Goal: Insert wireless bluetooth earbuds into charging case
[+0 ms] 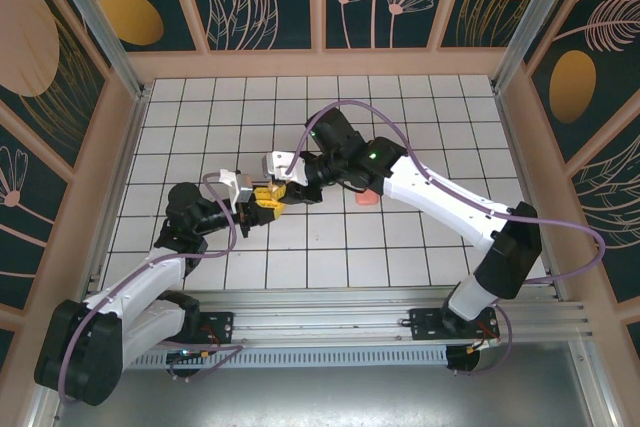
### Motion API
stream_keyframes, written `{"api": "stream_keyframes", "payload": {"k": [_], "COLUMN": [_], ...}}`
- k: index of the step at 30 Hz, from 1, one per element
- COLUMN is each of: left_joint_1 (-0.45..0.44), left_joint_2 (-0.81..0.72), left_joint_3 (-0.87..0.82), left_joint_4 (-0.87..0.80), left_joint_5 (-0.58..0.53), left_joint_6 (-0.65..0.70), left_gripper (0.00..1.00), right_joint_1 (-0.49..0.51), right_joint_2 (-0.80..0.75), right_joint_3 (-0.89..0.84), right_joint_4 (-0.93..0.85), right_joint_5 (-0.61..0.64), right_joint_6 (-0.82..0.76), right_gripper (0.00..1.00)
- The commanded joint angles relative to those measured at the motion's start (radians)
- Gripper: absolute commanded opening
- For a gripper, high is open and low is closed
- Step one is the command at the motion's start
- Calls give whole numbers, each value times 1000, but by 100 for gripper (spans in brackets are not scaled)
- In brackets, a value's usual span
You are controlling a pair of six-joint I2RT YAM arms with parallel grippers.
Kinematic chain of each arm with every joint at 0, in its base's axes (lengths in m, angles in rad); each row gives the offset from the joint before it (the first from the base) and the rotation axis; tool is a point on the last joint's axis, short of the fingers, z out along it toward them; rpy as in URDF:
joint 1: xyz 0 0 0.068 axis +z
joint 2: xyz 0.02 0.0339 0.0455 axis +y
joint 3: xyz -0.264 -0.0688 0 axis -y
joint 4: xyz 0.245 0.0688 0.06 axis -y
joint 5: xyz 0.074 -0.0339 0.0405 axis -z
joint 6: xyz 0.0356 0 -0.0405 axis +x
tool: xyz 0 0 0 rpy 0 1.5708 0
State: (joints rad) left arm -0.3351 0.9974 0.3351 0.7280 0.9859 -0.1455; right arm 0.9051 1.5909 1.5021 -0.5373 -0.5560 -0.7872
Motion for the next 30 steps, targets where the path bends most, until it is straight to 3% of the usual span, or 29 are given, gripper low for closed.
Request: {"api": "stream_keyframes", "payload": {"k": [1, 19, 30], "left_joint_1": [-16, -18, -18], "left_joint_2": [-9, -8, -6], "left_joint_3": [50, 54, 52], "left_joint_4": [56, 37, 24], "left_joint_5": [45, 36, 10], "left_joint_6": [30, 41, 53], "left_gripper": [12, 12, 13], "right_joint_1": [3, -2, -25], "right_joint_2": [20, -67, -161], "right_joint_3": [19, -49, -126], "right_joint_4": [-65, 25, 155], "right_joint_5": [74, 56, -70], "right_joint_6": [-30, 6, 90], "right_gripper": [25, 41, 46]}}
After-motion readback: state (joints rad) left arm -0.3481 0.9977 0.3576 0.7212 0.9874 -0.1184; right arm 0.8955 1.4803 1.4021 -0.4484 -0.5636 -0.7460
